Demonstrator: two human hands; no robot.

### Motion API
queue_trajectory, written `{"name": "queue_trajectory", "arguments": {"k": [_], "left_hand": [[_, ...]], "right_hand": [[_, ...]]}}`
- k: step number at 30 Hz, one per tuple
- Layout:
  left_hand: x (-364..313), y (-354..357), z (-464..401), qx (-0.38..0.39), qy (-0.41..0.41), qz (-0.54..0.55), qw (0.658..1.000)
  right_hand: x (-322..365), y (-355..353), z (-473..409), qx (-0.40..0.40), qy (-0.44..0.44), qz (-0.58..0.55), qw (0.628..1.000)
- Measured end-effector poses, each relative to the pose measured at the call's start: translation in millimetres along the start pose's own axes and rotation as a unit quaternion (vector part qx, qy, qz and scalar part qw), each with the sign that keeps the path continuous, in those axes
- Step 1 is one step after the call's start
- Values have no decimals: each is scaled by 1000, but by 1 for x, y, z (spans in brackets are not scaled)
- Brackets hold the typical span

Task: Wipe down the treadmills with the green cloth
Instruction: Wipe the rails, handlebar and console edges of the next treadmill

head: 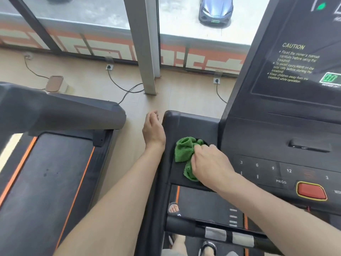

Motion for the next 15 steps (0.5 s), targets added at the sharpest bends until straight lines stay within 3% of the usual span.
{"name": "queue_trajectory", "arguments": {"k": [2,4,6,10,13,15], "left_hand": [[-1,-9,-2,-18,-40,79,996],[-10,-17,-4,-22,-41,114,992],[-15,-26,3,-12,-33,120,992],[-9,-45,18,2,-13,95,995],[-8,-54,18,19,7,45,999],[-13,-59,18,32,33,-19,999]], "right_hand": [[-15,-17,-3,-41,77,-130,988],[-23,-38,-18,-145,140,-237,950],[-11,-46,-48,-210,133,-224,942],[33,-12,-101,-167,-2,-90,982],[65,-2,-82,-187,-114,-36,975],[91,3,-39,-155,-207,-51,965]]}}
Point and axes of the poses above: each hand's wrist, its own z-axis away from the middle knuckle, its own y-axis out of the palm, x = y × z, the point moved 6 cm from there along -z, towards the middle knuckle, and after that the axes turned 8 degrees about z, right-handed, at the moved point
